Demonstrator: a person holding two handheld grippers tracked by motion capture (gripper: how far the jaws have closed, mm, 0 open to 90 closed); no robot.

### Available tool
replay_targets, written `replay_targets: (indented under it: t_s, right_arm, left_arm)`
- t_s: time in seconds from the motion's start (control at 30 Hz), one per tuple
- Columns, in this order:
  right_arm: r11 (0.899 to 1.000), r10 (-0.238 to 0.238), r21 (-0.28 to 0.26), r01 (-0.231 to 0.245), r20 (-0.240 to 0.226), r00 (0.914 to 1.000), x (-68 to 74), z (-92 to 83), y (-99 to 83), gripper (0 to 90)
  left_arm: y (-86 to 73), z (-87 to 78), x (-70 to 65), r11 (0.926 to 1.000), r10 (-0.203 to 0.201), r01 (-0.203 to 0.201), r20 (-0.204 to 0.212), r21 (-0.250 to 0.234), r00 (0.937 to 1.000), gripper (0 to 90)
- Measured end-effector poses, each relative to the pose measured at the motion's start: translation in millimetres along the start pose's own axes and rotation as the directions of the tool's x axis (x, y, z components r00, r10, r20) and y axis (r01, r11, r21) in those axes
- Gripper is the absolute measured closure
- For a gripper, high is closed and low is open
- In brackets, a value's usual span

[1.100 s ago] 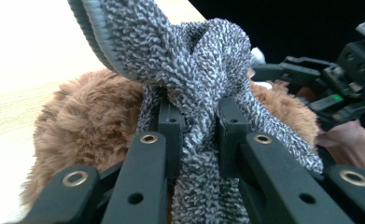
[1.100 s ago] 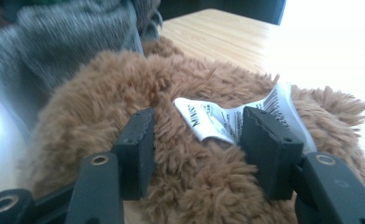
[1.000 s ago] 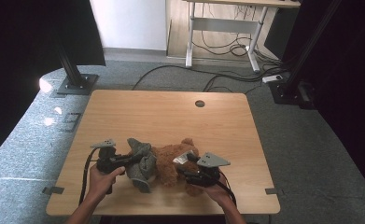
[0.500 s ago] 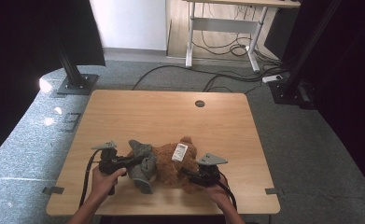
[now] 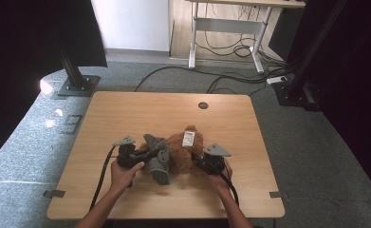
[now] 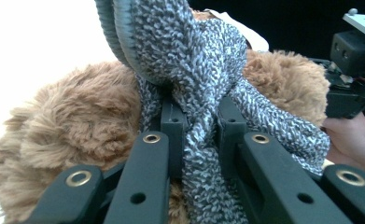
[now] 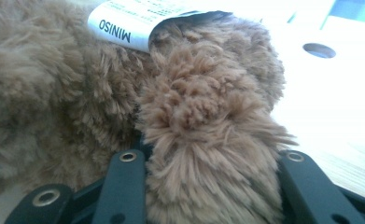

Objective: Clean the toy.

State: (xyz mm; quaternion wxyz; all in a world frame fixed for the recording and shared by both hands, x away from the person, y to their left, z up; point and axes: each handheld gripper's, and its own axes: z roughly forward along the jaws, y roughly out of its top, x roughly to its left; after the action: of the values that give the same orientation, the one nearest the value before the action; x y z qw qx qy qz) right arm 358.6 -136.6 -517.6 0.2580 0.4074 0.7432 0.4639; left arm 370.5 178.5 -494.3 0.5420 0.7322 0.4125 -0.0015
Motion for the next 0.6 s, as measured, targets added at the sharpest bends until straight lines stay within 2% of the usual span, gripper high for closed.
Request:
replay_targets:
  t_s: [0.1, 0.2, 0.23, 0.33, 0.4, 0.53, 0.6]
  right_arm:
    - [1.000, 0.006, -0.006, -0.006, -0.013, 0.9999, -4.1, -4.8, -3.1, 60.9]
    - [1.000, -0.005, -0.008, 0.004, -0.044, 0.9990, -2.4, -12.1, -8.6, 60.9]
    - [1.000, -0.011, -0.009, 0.010, -0.055, 0.9984, -0.9, -14.1, -9.8, 60.9]
    - [0.999, -0.034, -0.006, 0.034, -0.076, 0.9965, 5.3, -16.6, -10.2, 60.8]
    - [0.999, -0.041, -0.001, 0.041, -0.078, 0.9961, 9.4, -16.7, -9.3, 60.6]
    - [0.999, -0.045, -0.003, 0.045, -0.075, 0.9962, 10.6, -16.7, -9.6, 60.2]
    - [0.999, -0.046, -0.002, 0.046, -0.075, 0.9961, 10.3, -17.0, -10.4, 60.0]
  left_arm:
    - [5.1, -1.1, 1.9, 0.9994, -0.034, 0.033, 0.031, 0.014, 0.9990, 77.1]
    - [12.9, -14.0, 0.0, 0.9962, -0.086, 0.087, 0.091, -0.008, 0.9921, 76.3]
    - [17.3, -17.4, -3.7, 0.9962, -0.085, 0.087, 0.104, -0.011, 0.9909, 76.1]
    - [34.4, -19.0, -24.2, 0.9994, -0.021, 0.025, 0.128, -0.025, 0.9915, 76.0]
    - [46.8, -10.8, -41.2, 0.9997, 0.023, -0.021, 0.139, -0.016, 0.9900, 76.0]
    - [66.2, 19.6, -68.2, 0.9967, 0.069, -0.075, 0.153, 0.033, 0.9858, 75.9]
    - [69.1, 39.1, -77.0, 0.9931, 0.073, -0.086, 0.153, 0.079, 0.9855, 75.9]
